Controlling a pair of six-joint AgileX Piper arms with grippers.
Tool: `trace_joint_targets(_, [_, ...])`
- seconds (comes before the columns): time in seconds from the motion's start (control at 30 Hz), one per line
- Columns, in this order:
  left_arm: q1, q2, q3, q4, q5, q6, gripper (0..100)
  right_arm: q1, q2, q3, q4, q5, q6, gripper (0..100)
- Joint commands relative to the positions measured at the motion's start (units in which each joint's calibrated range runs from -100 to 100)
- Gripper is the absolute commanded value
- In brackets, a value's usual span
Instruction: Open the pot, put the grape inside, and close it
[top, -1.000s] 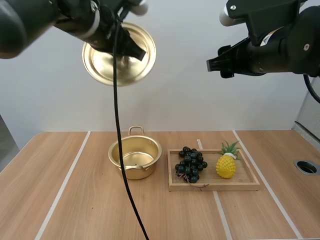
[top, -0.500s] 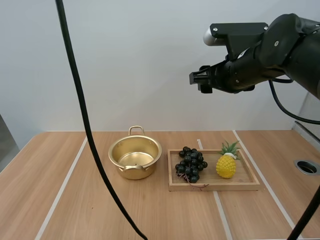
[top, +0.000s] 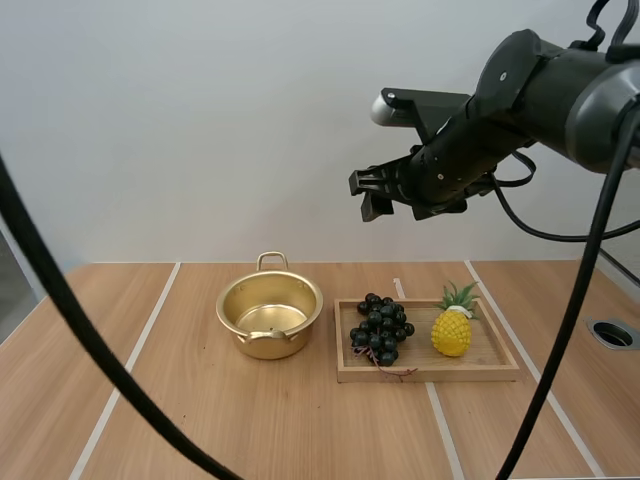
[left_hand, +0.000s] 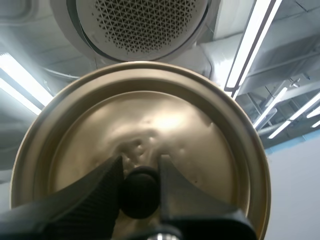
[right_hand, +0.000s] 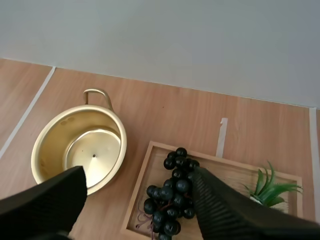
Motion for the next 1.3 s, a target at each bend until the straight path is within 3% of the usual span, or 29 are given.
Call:
trace_joint_targets(0.0, [-0.18, 0.0, -1.1, -0.2, -1.9, -0.7, 0, 0.0, 2.2, -1.7, 0.4, 3.2, 0.2, 100])
trace_joint_targets(0.3, [-0.18, 0.6, -1.1, -0.4, -3.4, -2.5, 0, 0.0, 13.0, -1.7, 0.4, 6.2, 0.2, 100])
trace_joint_targets(0.5, [-0.18, 1.6, -1.1, -0.2, -3.5, -2.5, 0, 0.0, 19.8, -1.7, -3.9, 1.5, 1.1, 100])
trace_joint_targets(0.8, [-0.18, 2.0, -1.1, 0.4, -3.9, -2.5, 0, 0.0, 27.5, -1.6, -3.7, 1.1, 1.4, 100])
trace_joint_targets(1.27, [-0.18, 2.0, -1.1, 2.0, -3.9, -2.5, 0, 0.0, 34.9, 4.3, -4.2, -10.0, 1.4, 100])
